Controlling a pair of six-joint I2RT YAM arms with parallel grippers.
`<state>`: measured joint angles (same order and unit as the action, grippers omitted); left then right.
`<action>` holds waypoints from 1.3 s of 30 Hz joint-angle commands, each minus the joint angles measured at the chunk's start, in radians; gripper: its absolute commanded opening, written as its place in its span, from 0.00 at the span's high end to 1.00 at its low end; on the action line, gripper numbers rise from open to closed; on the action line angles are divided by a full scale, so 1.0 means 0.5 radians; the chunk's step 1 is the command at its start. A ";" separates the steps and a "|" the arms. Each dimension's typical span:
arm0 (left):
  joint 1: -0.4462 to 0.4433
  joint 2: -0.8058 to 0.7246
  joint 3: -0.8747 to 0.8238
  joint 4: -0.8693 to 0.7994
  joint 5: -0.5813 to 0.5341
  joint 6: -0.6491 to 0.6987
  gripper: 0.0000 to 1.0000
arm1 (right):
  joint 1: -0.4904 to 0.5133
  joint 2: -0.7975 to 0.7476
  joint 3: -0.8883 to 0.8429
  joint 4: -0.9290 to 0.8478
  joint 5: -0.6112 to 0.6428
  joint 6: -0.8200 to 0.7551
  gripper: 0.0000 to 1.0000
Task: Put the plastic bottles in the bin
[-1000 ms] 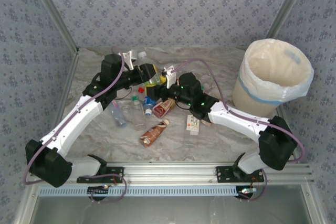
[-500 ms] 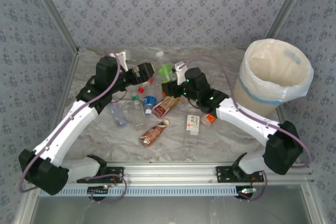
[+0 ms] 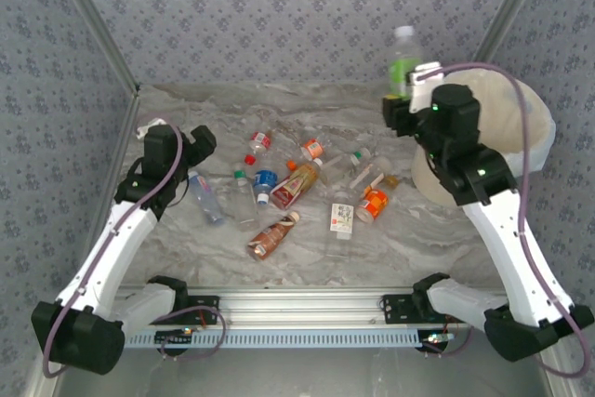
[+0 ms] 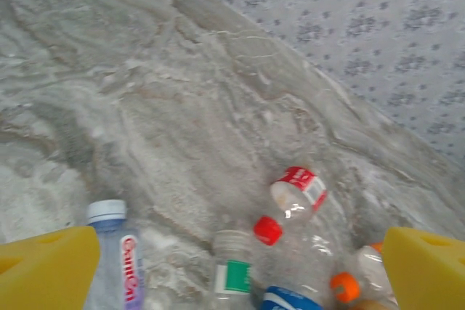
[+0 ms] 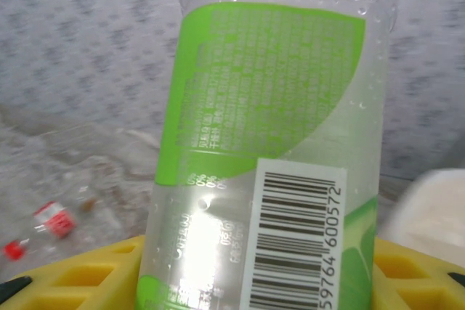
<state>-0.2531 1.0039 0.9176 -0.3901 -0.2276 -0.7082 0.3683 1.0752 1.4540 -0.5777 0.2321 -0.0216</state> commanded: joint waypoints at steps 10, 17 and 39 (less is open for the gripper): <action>0.018 -0.096 -0.129 -0.016 -0.155 0.035 0.01 | -1.115 0.135 0.104 -0.482 -0.126 0.221 0.46; 0.027 -0.101 -0.169 -0.070 -0.164 0.036 0.00 | -1.435 0.496 0.263 -0.696 -0.406 0.228 0.45; 0.222 0.084 -0.508 0.101 0.186 0.021 0.00 | -1.258 1.059 0.453 -0.957 0.265 0.372 0.11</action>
<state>-0.1699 1.0409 0.6834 -0.4160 -0.2146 -0.6998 -0.2817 1.6192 1.6520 -1.0443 0.2863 0.1349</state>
